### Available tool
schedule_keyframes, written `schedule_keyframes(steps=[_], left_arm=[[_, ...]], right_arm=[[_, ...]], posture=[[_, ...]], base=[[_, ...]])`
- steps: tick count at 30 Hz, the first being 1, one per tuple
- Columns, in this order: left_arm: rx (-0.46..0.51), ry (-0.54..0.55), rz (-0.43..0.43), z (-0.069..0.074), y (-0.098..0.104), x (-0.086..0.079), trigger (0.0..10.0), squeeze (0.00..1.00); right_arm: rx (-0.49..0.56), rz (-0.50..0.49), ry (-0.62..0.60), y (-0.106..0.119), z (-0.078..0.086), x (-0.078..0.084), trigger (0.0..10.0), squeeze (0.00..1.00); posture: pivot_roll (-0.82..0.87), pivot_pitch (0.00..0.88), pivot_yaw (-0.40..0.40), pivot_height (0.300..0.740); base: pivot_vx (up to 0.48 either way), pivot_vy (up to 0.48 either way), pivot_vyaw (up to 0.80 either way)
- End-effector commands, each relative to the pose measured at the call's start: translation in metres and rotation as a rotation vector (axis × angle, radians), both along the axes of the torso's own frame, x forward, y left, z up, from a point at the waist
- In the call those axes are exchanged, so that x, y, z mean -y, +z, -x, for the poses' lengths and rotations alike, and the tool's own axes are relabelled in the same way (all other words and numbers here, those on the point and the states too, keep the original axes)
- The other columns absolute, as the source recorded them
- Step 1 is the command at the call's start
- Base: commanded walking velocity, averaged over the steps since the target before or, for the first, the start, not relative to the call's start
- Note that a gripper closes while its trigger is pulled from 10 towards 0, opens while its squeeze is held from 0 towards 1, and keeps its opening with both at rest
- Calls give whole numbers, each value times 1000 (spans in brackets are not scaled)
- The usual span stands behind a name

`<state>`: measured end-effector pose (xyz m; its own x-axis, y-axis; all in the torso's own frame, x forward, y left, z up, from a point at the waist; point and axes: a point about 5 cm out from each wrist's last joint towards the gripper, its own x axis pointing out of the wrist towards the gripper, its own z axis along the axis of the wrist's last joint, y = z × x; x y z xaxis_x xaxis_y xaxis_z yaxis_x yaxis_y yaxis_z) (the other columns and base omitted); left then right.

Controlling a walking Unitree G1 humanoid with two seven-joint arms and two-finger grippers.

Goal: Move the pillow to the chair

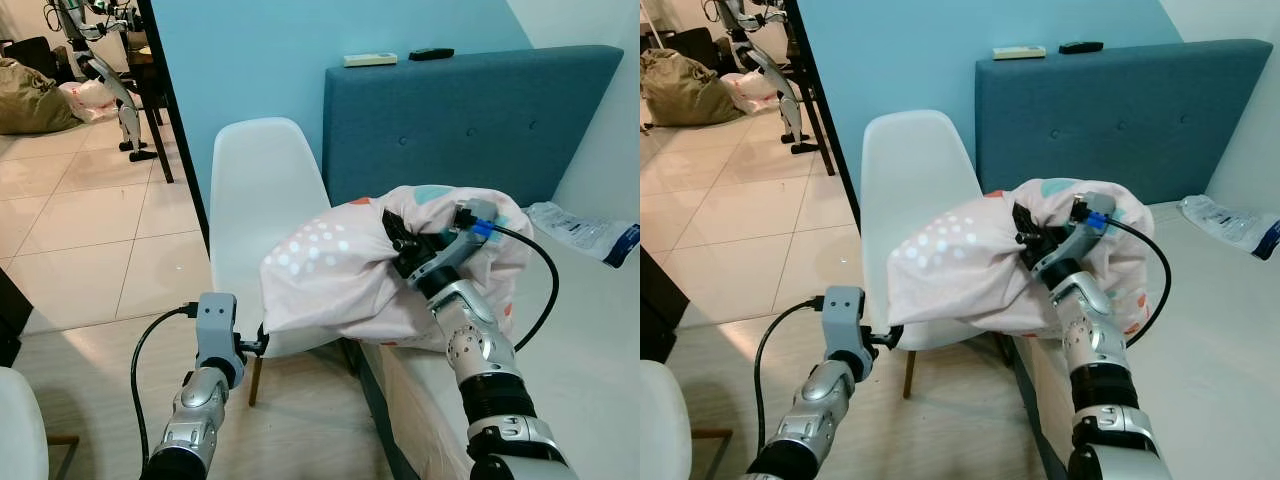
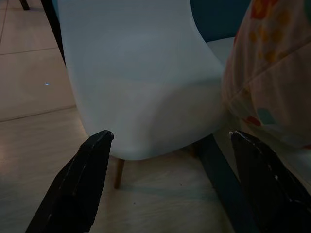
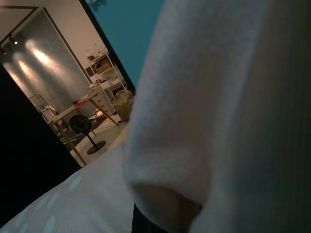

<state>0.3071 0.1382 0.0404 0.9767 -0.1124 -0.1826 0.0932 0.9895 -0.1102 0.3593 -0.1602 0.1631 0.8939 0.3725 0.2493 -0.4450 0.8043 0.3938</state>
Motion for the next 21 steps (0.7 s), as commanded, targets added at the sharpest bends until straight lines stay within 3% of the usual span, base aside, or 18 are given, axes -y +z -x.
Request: schedule_keyframes(steps=[1,14,21], left_arm=[[5,-4,13,0,0,2,10000,0],[21,-25,25,-1,3,9,10000,0],[23,-23,24,-1,3,8,10000,0]], right_arm=[[1,15,28,2,-2,-6,10000,0],[9,51,45,0,0,-6,10000,0],[20,87,58,-3,3,-8,10000,0]], posture=[[-47,0,13,740],[-50,0,10,740],[-50,0,12,740]], base=[[0,0,0],[0,0,0],[0,0,741]])
